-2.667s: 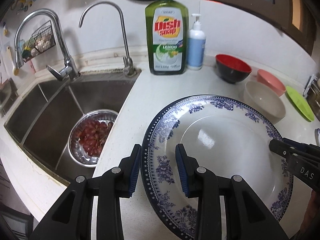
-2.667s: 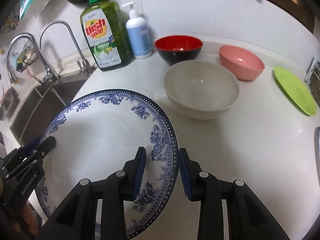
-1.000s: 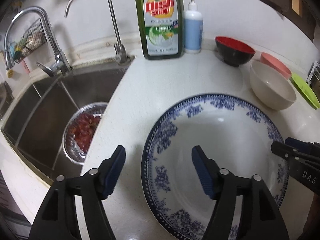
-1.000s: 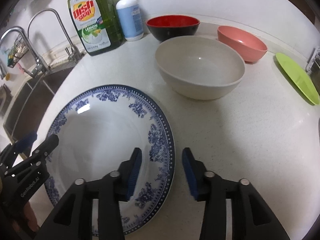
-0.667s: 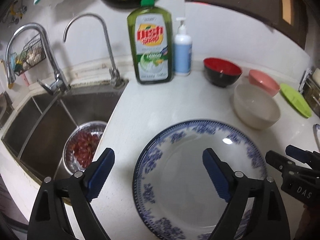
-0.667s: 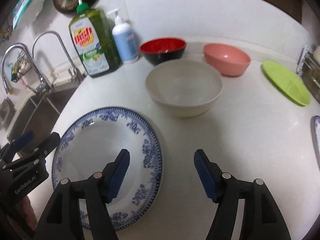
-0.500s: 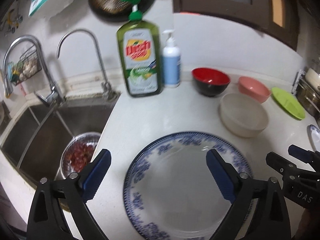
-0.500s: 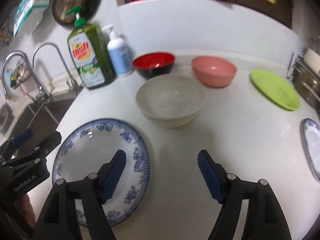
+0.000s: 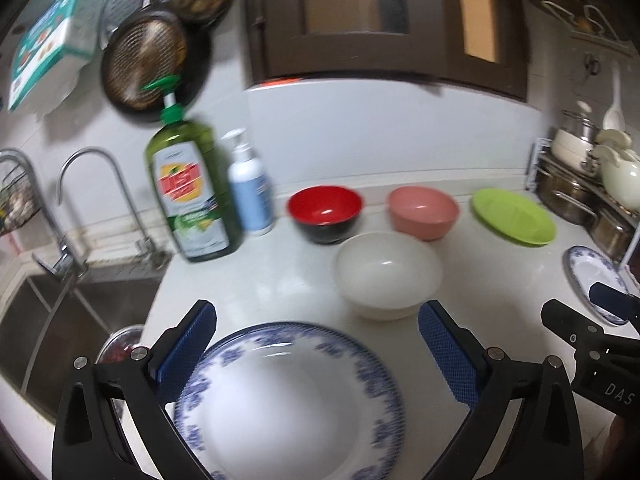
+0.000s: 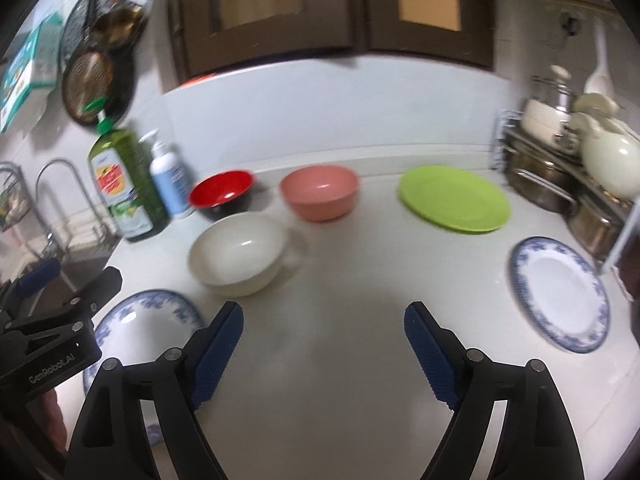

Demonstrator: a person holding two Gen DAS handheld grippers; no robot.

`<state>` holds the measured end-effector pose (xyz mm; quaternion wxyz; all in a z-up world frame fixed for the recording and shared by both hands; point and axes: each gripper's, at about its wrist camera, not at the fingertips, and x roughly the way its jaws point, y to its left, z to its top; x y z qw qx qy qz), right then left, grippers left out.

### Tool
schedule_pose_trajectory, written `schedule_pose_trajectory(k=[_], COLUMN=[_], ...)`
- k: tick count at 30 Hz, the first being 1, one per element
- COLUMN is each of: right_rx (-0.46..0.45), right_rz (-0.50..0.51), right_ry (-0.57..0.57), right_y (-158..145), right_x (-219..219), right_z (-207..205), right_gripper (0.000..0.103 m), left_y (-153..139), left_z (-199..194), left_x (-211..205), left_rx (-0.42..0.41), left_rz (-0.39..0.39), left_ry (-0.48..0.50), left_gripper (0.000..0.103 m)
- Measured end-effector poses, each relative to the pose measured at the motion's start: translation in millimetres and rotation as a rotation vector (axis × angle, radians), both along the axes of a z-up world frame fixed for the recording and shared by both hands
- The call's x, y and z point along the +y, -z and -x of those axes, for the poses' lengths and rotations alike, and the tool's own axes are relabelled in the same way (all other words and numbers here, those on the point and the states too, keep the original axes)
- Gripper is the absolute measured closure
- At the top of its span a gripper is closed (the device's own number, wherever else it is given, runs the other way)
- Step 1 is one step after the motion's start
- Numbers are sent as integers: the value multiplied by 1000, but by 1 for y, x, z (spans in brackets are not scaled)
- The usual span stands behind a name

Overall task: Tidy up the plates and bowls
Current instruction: 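Move both grippers to the second blue-floral plate beside the pot rack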

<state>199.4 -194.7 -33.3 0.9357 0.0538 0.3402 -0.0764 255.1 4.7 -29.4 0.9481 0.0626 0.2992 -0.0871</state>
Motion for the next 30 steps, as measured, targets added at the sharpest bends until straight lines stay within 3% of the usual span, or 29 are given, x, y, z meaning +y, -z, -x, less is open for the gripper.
schedule_pose_trajectory(k=[17,30], right_rx=[-87,-92], right_rz=[69,74], right_ry=[270,425], right_y=[-32,-36], right_x=[-108,-182], right_z=[58,83], right_gripper=[20,20], left_y=[-24,-23], left_z=[16,14], left_x=[-120,-207], left_rx=[-74,-61], left_rz=[14,16], left_ry=[224,369], left_gripper=[0,0])
